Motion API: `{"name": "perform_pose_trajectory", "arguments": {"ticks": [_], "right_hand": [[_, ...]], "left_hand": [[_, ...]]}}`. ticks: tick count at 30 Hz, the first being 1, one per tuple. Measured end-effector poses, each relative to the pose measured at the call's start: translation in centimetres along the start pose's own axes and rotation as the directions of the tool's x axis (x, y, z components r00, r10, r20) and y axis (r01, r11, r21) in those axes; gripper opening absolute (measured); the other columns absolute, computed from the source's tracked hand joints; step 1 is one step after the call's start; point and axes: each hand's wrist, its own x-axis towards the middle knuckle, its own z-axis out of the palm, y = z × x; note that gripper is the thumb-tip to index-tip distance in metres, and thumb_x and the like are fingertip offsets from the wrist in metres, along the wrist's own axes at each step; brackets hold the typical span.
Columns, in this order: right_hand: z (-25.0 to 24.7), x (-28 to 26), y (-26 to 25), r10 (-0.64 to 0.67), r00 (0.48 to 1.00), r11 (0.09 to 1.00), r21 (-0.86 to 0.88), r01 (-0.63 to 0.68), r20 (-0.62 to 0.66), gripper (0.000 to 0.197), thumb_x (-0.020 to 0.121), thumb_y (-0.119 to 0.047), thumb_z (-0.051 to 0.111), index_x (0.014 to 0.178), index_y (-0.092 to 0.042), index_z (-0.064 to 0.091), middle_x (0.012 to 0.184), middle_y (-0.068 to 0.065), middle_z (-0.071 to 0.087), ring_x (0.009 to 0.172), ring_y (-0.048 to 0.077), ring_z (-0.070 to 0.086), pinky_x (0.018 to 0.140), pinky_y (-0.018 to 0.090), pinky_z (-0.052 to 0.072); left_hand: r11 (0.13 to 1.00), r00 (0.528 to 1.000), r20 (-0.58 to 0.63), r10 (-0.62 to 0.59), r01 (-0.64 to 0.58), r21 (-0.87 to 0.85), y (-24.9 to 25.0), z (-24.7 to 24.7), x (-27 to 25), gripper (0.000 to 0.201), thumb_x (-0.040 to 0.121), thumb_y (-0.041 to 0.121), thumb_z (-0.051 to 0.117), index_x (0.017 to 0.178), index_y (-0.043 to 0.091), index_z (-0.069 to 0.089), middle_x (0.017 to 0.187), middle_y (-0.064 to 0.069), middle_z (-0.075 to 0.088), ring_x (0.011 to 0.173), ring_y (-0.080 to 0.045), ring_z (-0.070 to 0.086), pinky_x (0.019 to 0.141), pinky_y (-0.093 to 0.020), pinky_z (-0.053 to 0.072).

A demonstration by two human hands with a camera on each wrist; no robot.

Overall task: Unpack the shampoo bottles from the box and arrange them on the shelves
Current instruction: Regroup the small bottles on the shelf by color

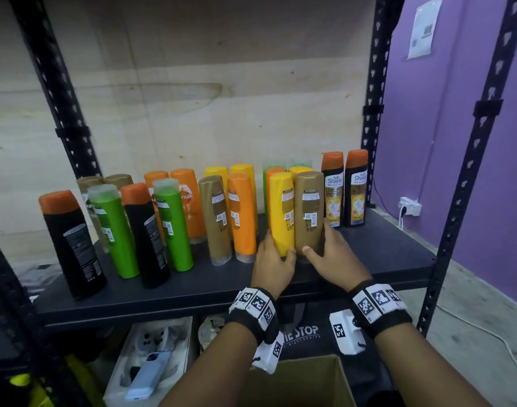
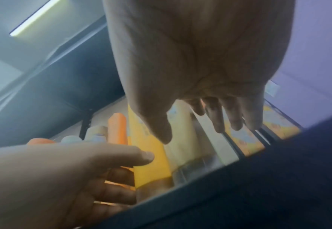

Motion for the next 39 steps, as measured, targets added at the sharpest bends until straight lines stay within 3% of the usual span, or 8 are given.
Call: {"name": "perform_pose_trajectory", "arguments": {"ticks": [2, 5, 8, 10, 14, 18, 32, 39], "right_hand": [[-1.1, -0.7, -0.5, -0.024, 0.998, 0.991, -0.133, 0.016, -0.057, 0.076, 0.096, -0.046, 0.061, 0.157, -0.024, 0.020, 0.153, 0.007, 0.035, 0.142, 0.028, 0.037, 0.109, 0.050, 0.044], [-2.8, -1.5, -1.8, -0.180, 0.972, 0.955, -0.262, 0.137, -0.151, 0.045, 0.096, -0.040, 0.060, 0.132, -0.027, 0.038, 0.132, 0.002, 0.046, 0.124, 0.023, 0.045, 0.093, 0.044, 0.051], [-3.7, -1.6, -3.7, -0.315, 0.944, 0.897, -0.355, 0.262, -0.099, 0.021, 0.097, -0.033, 0.057, 0.114, -0.022, 0.050, 0.112, -0.002, 0.051, 0.110, 0.019, 0.048, 0.085, 0.040, 0.051], [-3.8, -1.4, -5.0, -0.366, 0.930, 0.883, -0.331, 0.334, -0.040, 0.013, 0.097, -0.026, 0.057, 0.107, -0.018, 0.058, 0.105, -0.002, 0.053, 0.105, 0.018, 0.051, 0.087, 0.040, 0.051], [-2.6, -1.1, -7.9, -0.429, 0.903, 0.868, -0.278, 0.411, -0.004, 0.014, 0.097, -0.020, 0.057, 0.107, -0.017, 0.065, 0.102, -0.004, 0.057, 0.101, 0.016, 0.055, 0.086, 0.039, 0.050], [-0.4, -1.3, -10.4, -0.451, 0.892, 0.866, -0.233, 0.442, 0.016, 0.013, 0.097, -0.022, 0.056, 0.104, -0.017, 0.066, 0.103, -0.003, 0.059, 0.097, 0.017, 0.058, 0.084, 0.042, 0.052], [8.2, -2.0, -18.6, -0.534, 0.833, 0.826, -0.120, 0.551, 0.144, 0.017, 0.097, -0.023, 0.051, 0.097, -0.020, 0.067, 0.100, -0.003, 0.060, 0.093, 0.017, 0.057, 0.083, 0.041, 0.052], [12.3, -2.6, -22.0, -0.570, 0.811, 0.808, -0.088, 0.582, 0.128, 0.018, 0.099, -0.023, 0.050, 0.101, -0.017, 0.067, 0.103, -0.001, 0.059, 0.095, 0.018, 0.058, 0.082, 0.040, 0.051]], "left_hand": [[1.000, 0.999, 0.036, -0.015, 0.014, 0.019, 0.3, -0.4, -0.1, 0.056, 0.100, 0.032, 0.062, 0.150, 0.015, 0.041, 0.136, -0.009, 0.056, 0.124, -0.024, 0.056, 0.103, -0.042, 0.049], [0.996, 0.997, 0.076, -0.015, 0.008, 0.093, 0.5, -1.7, -0.1, 0.041, 0.100, 0.035, 0.061, 0.135, 0.014, 0.054, 0.122, -0.008, 0.064, 0.112, -0.024, 0.061, 0.096, -0.042, 0.052], [0.987, 0.997, 0.073, -0.026, 0.014, 0.159, 0.7, -3.8, 0.2, 0.033, 0.100, 0.039, 0.060, 0.116, 0.011, 0.067, 0.106, -0.006, 0.072, 0.099, -0.023, 0.066, 0.088, -0.042, 0.056], [0.988, 0.999, 0.043, -0.019, 0.013, 0.156, 0.9, -5.3, 0.3, 0.028, 0.099, 0.040, 0.062, 0.103, 0.014, 0.073, 0.097, -0.002, 0.074, 0.092, -0.020, 0.068, 0.084, -0.040, 0.058], [0.985, 1.000, -0.017, -0.005, 0.008, 0.172, 1.4, -8.3, 0.3, 0.024, 0.098, 0.038, 0.061, 0.094, 0.019, 0.074, 0.088, -0.001, 0.073, 0.084, -0.018, 0.068, 0.078, -0.036, 0.059], [0.973, 0.998, -0.056, -0.005, 0.018, 0.232, 0.8, -11.3, 0.0, 0.022, 0.096, 0.032, 0.059, 0.092, 0.018, 0.075, 0.089, -0.005, 0.075, 0.088, -0.026, 0.069, 0.078, -0.037, 0.057], [0.900, 0.963, -0.263, -0.054, 0.161, 0.405, -5.4, -23.9, -3.2, 0.026, 0.097, 0.038, 0.060, 0.088, 0.017, 0.071, 0.075, 0.003, 0.068, 0.080, -0.026, 0.068, 0.065, -0.031, 0.048], [0.860, 0.932, -0.351, -0.087, 0.248, 0.446, -7.7, -28.6, -4.7, 0.026, 0.097, 0.037, 0.059, 0.086, 0.017, 0.071, 0.078, 0.000, 0.071, 0.082, -0.029, 0.068, 0.070, -0.035, 0.053]]}}
